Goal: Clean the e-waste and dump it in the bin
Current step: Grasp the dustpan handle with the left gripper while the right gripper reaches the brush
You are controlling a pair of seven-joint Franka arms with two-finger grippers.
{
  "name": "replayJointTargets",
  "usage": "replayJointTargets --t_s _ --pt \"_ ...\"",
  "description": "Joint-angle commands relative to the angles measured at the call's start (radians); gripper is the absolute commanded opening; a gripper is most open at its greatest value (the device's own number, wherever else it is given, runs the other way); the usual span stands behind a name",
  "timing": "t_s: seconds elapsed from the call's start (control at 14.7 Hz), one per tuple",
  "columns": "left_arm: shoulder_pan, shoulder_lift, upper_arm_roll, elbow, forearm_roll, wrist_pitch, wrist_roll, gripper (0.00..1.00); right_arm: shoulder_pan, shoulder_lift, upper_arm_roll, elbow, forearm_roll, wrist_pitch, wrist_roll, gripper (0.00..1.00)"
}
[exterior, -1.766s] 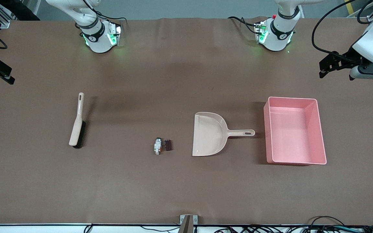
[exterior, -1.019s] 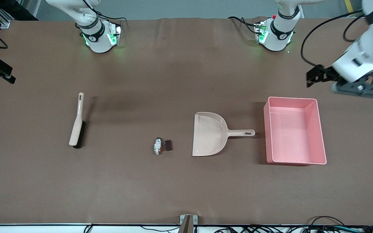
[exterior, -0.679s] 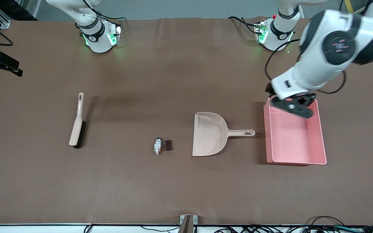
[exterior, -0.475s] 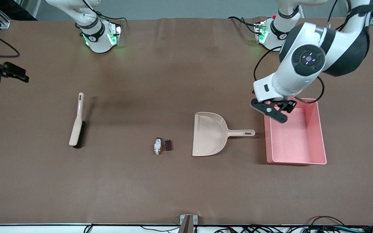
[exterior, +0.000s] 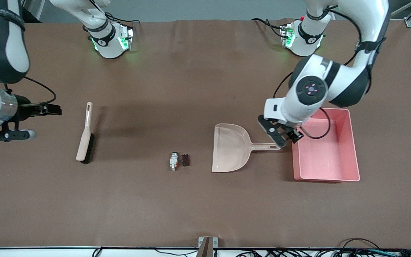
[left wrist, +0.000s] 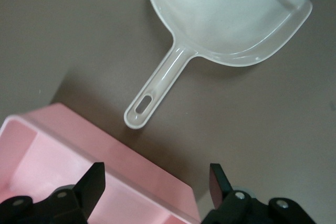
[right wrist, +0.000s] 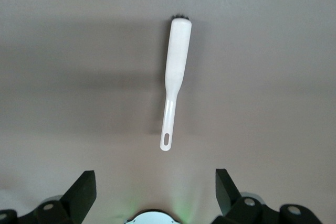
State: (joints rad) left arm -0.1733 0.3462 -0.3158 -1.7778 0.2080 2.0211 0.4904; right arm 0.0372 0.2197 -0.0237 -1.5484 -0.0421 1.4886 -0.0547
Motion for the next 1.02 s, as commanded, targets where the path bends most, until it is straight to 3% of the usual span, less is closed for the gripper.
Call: replayJointTargets --t_s 0.0,0.41,0.95 --pt "-0.032 0.02 -0.005 -0.017 0.102 0.048 0.057 0.85 -0.017 -0.019 -0.004 -0.082 -0.027 0.123 0.009 1.0" --pt "-0.041 0.111 -0.008 -0.029 0.163 0.195 0.186 0.83 -0.079 -0.03 -0.005 -0.405 0.008 0.56 0.015 1.0" --pt "-0.08 0.23 -0.016 0.05 0.298 0.214 0.189 0.8 -0.074 0.019 -0.004 -0.719 0.031 1.082 0.041 1.0"
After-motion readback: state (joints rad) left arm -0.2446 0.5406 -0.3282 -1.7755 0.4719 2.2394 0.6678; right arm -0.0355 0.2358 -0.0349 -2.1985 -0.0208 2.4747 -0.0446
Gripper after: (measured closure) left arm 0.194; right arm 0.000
